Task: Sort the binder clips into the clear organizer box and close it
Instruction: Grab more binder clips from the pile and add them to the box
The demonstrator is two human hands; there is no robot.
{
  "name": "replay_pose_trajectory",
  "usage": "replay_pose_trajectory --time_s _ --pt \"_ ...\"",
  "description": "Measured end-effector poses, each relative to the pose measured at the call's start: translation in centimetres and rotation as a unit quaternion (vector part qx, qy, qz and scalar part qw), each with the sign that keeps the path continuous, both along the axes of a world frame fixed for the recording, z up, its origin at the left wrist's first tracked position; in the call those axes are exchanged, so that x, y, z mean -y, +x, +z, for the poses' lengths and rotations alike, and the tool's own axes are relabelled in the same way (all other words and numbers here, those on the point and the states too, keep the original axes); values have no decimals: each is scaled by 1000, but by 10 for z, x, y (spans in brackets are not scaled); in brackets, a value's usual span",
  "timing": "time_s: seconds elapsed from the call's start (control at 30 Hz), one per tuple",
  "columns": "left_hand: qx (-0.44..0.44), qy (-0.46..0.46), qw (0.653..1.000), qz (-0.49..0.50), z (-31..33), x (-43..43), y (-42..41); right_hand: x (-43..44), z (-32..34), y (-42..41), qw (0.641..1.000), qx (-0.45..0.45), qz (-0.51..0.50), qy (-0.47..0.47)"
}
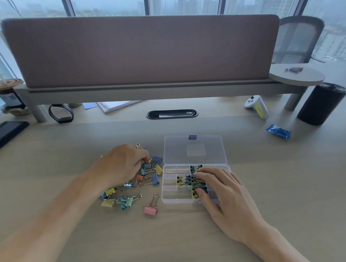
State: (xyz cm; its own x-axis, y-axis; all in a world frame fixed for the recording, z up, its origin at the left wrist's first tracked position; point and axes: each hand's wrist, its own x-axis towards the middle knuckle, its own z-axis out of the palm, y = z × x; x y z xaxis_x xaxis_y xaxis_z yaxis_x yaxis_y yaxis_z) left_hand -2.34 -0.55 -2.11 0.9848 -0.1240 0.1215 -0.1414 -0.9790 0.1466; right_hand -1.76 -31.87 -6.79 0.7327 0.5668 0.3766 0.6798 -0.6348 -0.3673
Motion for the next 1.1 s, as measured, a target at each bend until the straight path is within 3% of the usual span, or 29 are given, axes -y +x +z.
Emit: replay_pose_trajectory --time_s 0.1,0.2,0.37,0.5,0.67,0.77,0.93,1.1 --pt "5 -6 1000 -3 -2 -1 0 0 2 0 1000 4 7 11" --pt "58 -120 991 12 6 8 -1 1 5 0 998 13 14 55" --pt "55 -402 914 4 38 61 -10 -4 21 5 972 -66 -34 221" --pt "24 -490 871 -12 38 97 -10 -16 44 11 943 -199 -3 266" --pt "-11 -496 868 1 19 118 -8 -9 43 21 947 -189 -20 259" --pt "-19 -452 892 -10 11 123 -10 1 39 26 967 -149 -31 205" --pt "10 -353 936 9 11 106 -15 22 36 40 997 -74 -3 38" --pt "-8 -318 948 31 12 90 -16 20 40 45 999 -43 27 18"
